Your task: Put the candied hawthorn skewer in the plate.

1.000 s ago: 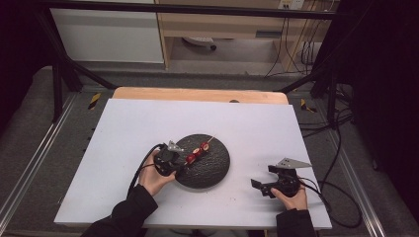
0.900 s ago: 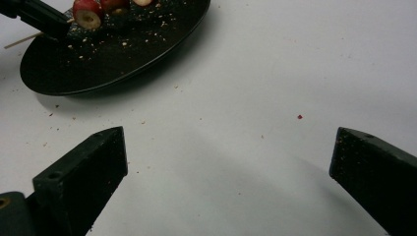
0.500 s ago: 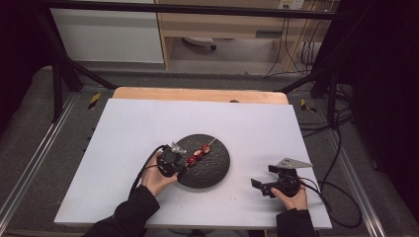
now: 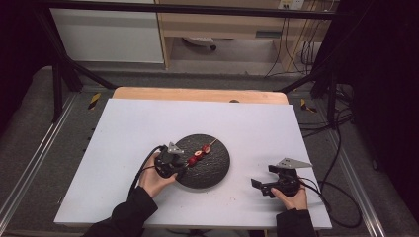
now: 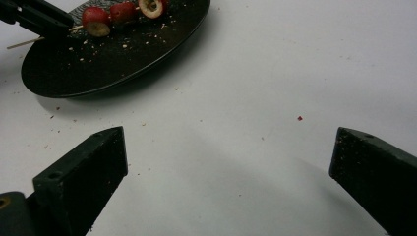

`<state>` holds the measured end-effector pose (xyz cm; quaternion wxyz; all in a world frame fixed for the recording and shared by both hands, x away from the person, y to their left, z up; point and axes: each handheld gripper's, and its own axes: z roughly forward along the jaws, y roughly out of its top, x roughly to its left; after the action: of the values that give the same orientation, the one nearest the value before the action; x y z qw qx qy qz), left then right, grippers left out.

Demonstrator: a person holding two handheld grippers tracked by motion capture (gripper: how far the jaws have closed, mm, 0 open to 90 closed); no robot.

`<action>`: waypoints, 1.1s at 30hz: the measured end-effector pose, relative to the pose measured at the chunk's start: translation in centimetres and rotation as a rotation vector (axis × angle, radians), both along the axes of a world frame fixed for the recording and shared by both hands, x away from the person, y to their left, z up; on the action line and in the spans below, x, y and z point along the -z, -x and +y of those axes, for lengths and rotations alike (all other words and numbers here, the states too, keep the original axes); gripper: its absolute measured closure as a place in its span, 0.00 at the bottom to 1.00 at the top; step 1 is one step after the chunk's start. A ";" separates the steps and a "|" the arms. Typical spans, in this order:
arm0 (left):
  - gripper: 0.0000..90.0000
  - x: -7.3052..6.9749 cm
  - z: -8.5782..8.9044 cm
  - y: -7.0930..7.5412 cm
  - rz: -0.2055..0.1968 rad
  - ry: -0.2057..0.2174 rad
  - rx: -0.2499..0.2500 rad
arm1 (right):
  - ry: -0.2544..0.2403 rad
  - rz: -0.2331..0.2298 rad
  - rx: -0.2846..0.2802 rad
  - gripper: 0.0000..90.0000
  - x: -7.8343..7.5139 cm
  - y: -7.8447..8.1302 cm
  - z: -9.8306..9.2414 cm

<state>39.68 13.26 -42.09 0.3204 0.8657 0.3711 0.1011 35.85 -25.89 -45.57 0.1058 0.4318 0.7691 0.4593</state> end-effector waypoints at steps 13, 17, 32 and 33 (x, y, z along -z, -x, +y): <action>0.42 -1.2 3.1 1.0 -0.033 0.108 0.045 | -0.007 0.008 0.008 0.01 -0.1 0.0 0.0; 0.33 -1.4 4.3 1.5 -0.047 0.126 0.055 | -0.006 0.006 0.007 0.01 -0.1 0.0 0.0; 0.10 0.0 9.7 3.1 -0.114 0.127 0.020 | -0.002 0.003 -0.008 0.01 -0.1 0.1 0.0; 0.09 0.2 10.0 3.2 -0.116 0.128 0.015 | -0.001 0.003 -0.009 0.01 -0.1 0.1 0.0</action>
<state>36.45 23.29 -42.26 0.3968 0.8388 0.3513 0.1247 35.78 -25.91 -45.50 0.1024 0.4289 0.7711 0.4593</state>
